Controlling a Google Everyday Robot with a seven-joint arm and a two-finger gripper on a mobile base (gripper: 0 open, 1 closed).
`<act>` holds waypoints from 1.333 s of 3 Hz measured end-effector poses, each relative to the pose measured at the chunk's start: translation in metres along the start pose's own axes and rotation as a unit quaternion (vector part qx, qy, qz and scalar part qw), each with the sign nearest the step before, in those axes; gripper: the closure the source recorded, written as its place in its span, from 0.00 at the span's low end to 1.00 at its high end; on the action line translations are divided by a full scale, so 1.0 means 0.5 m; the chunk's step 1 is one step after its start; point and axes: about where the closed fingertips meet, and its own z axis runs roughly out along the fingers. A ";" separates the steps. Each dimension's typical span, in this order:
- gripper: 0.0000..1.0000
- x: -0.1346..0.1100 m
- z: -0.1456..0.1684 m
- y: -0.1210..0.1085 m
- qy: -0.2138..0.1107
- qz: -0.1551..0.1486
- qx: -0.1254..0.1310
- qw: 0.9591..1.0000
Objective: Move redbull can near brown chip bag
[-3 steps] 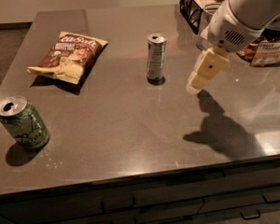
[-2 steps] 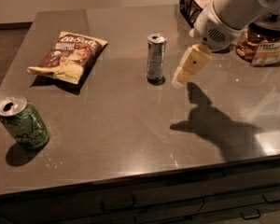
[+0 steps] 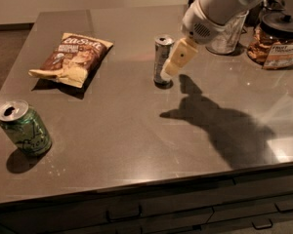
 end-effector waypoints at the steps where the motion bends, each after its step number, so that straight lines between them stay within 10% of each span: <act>1: 0.00 -0.031 0.028 -0.024 -0.001 -0.003 -0.007 1.000; 2: 0.00 -0.040 0.051 -0.046 0.005 -0.001 -0.014 1.000; 4: 0.42 -0.041 0.060 -0.060 0.011 -0.003 -0.031 0.999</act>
Offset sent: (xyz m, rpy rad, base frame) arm 0.0528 0.0193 -0.0089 -0.0108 0.0422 0.0057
